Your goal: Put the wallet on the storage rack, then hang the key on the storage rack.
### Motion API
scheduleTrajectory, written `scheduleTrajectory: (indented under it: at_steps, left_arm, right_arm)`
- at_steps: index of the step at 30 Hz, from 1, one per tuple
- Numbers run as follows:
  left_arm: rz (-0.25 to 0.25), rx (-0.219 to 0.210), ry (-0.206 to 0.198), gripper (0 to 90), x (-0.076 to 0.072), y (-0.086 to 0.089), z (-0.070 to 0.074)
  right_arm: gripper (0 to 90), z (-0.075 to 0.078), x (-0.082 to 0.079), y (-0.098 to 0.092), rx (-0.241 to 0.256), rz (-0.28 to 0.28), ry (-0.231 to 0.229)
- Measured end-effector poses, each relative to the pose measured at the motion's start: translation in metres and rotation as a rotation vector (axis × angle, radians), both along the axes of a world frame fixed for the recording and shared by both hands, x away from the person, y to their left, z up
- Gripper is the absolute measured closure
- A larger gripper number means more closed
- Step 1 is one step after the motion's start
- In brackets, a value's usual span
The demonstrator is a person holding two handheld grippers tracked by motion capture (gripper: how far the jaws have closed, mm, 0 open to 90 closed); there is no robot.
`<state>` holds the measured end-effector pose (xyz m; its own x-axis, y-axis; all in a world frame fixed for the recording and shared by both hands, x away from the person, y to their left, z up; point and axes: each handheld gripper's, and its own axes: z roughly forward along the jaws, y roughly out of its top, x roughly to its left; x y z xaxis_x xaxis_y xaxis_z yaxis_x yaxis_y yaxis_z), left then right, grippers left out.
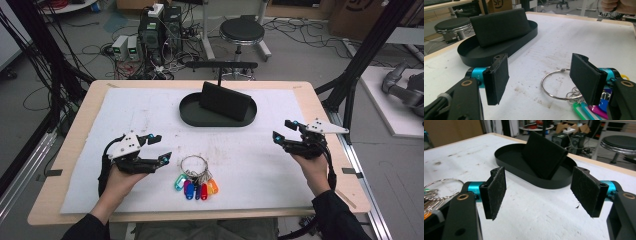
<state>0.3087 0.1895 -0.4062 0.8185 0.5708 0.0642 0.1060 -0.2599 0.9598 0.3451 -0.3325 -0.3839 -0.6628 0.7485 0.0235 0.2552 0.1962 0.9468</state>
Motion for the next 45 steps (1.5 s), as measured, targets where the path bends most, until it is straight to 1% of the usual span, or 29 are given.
scheduleTrajectory:
  at_steps: [3,5,6,8,14,18,22,25,29,32,36,39,41,43,44,45]
  left_arm:
    - [0.014,0.001,-0.001,29.4,0.000,0.000,-0.002]
    - [0.016,0.000,-0.002,29.1,-0.002,0.000,-0.003]
    - [0.016,0.001,-0.001,29.2,-0.003,0.000,-0.003]
    - [0.021,-0.004,-0.001,29.1,-0.004,0.000,-0.003]
    - [0.040,-0.010,-0.006,28.1,-0.006,0.003,-0.002]
    - [0.043,-0.007,-0.012,28.1,-0.007,0.003,-0.002]
    - [0.046,-0.013,-0.015,27.6,-0.007,0.004,-0.001]
    - [0.048,-0.018,-0.002,26.7,-0.005,0.004,-0.002]
    - [0.053,-0.026,0.021,24.7,-0.005,0.004,-0.003]
    - [0.053,-0.034,0.042,24.1,-0.004,0.002,-0.002]
    - [0.050,-0.029,0.070,24.1,-0.003,-0.002,-0.004]
    - [0.043,-0.009,0.091,24.7,-0.003,-0.008,-0.006]
    - [0.027,0.001,0.104,29.4,-0.003,-0.012,-0.008]
    - [0.036,0.032,0.116,34.7,-0.002,-0.018,-0.009]
    - [0.038,0.045,0.130,35.8,-0.001,-0.021,-0.010]
    - [0.038,0.051,0.151,36.2,0.000,-0.023,-0.011]
  right_arm:
    - [27.9,-0.005,-0.003,-0.004,0.019,-0.050,0.018]
    - [26.4,-0.008,-0.002,-0.007,0.044,-0.080,0.040]
    - [26.3,-0.009,-0.002,-0.008,0.050,-0.093,0.043]
    - [26.2,-0.010,-0.001,-0.009,0.048,-0.112,0.048]
    - [26.3,-0.012,-0.002,-0.010,0.038,-0.122,0.048]
    - [25.9,-0.015,-0.003,-0.011,0.024,-0.127,0.063]
    - [25.8,-0.015,-0.006,-0.013,0.015,-0.142,0.056]
    - [25.6,-0.015,-0.006,-0.015,0.010,-0.153,0.052]
    - [25.3,-0.017,-0.005,-0.016,-0.001,-0.165,0.061]
    - [25.2,-0.017,-0.005,-0.016,-0.005,-0.176,0.054]
    - [25.3,-0.016,-0.007,-0.016,-0.013,-0.182,0.049]
    - [25.3,-0.016,-0.008,-0.015,-0.015,-0.179,0.052]
    - [25.6,-0.017,-0.008,-0.015,-0.025,-0.176,0.042]
    - [25.8,-0.017,-0.008,-0.014,-0.030,-0.173,0.047]
    - [25.8,-0.017,-0.008,-0.014,-0.031,-0.172,0.044]
    - [25.8,-0.017,-0.008,-0.014,-0.031,-0.172,0.045]
